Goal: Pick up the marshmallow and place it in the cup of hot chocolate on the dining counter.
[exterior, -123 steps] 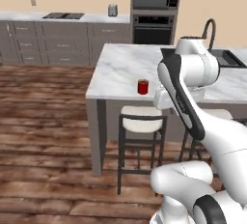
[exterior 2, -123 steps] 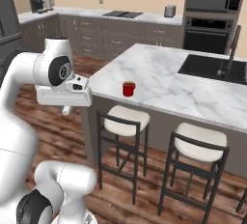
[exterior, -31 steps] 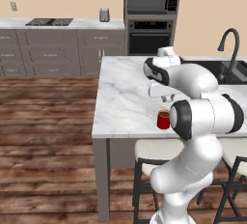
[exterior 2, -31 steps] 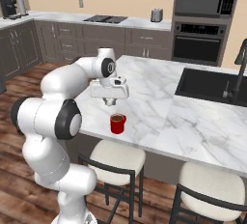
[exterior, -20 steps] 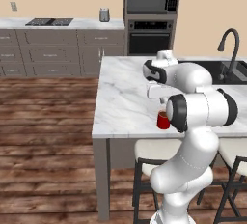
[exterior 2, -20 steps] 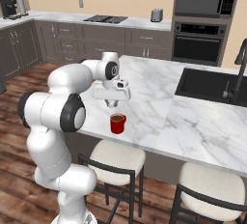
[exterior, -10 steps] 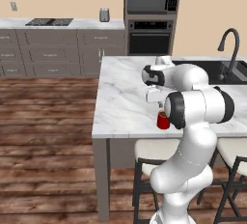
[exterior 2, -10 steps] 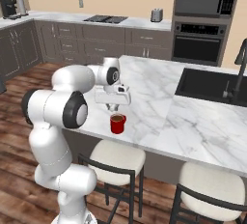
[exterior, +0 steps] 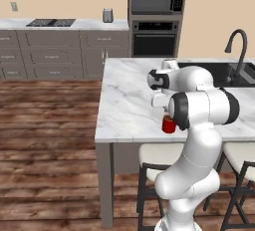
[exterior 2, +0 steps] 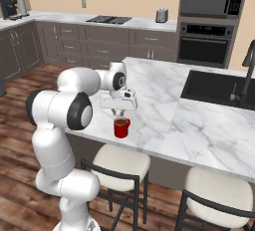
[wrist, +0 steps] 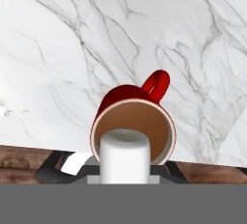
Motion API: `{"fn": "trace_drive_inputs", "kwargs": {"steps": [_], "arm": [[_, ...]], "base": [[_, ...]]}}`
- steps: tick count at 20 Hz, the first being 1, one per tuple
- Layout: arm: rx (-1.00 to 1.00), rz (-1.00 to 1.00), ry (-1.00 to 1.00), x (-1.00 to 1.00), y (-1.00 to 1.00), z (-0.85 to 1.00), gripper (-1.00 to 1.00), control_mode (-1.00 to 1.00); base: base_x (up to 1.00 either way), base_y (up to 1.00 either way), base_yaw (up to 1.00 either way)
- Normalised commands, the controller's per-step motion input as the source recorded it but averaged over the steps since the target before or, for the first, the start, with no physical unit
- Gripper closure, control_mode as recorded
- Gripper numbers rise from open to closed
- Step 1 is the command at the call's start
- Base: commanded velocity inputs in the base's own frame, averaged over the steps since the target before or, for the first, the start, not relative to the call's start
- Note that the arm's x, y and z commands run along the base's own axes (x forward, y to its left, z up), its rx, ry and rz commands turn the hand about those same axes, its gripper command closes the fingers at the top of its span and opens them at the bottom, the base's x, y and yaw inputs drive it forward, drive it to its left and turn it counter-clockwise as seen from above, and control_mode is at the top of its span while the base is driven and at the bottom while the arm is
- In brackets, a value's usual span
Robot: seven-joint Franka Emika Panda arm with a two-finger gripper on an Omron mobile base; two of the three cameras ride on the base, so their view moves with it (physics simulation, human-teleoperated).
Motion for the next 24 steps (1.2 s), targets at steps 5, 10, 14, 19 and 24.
{"fn": "trace_drive_inputs", "kwargs": {"steps": [5,10,14,19,24], "arm": [[0.0,0.0,0.0,0.0,-0.04,-0.07,1.0,-1.0],[0.0,0.0,0.0,0.0,0.0,-0.21,1.0,-1.0],[0.0,0.0,0.0,0.0,0.0,-0.11,1.0,-1.0],[0.0,0.0,0.0,0.0,0.0,-0.07,1.0,-1.0],[0.0,0.0,0.0,0.0,0.0,-0.01,1.0,-1.0]], "base": [[0.0,0.0,0.0],[0.0,0.0,0.0],[0.0,0.0,0.0],[0.0,0.0,0.0],[0.0,0.0,0.0]]}}
